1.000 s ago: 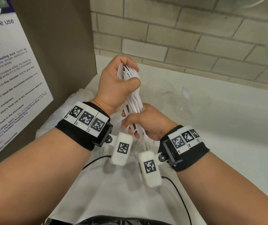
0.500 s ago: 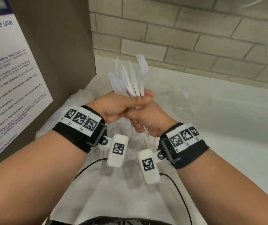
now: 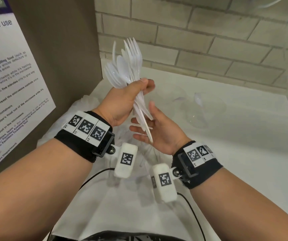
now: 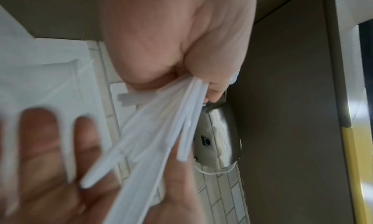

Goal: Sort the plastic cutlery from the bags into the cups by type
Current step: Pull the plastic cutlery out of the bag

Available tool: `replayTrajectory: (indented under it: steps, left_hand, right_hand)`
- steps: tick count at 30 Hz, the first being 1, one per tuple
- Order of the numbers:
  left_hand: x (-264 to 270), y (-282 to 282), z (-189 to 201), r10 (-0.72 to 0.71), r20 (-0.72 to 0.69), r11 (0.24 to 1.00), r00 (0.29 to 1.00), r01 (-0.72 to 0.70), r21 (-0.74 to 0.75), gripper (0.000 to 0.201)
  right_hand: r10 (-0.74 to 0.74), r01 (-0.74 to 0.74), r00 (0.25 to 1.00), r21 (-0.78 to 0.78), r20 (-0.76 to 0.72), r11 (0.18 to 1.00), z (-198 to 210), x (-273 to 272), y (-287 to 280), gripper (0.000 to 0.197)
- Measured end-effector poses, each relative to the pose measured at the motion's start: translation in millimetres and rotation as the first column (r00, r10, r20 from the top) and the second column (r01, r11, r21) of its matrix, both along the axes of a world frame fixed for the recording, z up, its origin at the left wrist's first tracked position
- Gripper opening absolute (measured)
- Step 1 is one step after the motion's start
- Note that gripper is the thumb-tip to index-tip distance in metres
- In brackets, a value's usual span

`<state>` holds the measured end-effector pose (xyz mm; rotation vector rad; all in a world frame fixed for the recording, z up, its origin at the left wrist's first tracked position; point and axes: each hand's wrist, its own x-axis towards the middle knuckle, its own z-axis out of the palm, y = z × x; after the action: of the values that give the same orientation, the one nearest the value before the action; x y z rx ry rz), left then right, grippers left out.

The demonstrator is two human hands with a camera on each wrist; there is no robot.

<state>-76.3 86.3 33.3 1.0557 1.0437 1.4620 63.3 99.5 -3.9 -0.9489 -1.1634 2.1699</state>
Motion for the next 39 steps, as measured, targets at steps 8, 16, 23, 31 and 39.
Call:
replayTrajectory:
  steps: [8, 16, 23, 31, 39]
  left_hand:
    - [16, -4, -7, 0.078, 0.047, 0.993, 0.996, -0.082, 0.083, 0.004]
    - [16, -1, -14, 0.143, 0.022, 0.988, 0.989, -0.144, 0.06, 0.012]
    - [15, -3, -17, 0.201, 0.071, 0.979, 0.977, -0.203, 0.023, 0.01]
    - [3, -8, -28, 0.169, -0.256, 0.986, 0.952, -0.161, 0.054, 0.014]
    - [3, -10, -32, -0.073, -0.089, 0.997, 0.993, 0.072, -0.013, 0.008]
  right_hand:
    - [-0.243, 0.062, 0.897, -0.439, -0.369, 0.896, 10, -17, 5, 0.077]
    - [-0.346, 0.187, 0.876, -0.424, -0.336, 0.886, 13, -23, 4, 0.068]
    - [-0.12, 0.073, 0.969, -0.213, -0.216, 0.974, 10, -19, 2, 0.073]
    - [-0.335, 0.253, 0.942, 0.591, 0.03, 0.766, 76, -1, 21, 0.04]
    - [-0.35, 0.053, 0.927, 0.874, 0.137, 0.483, 99, -5, 38, 0.029]
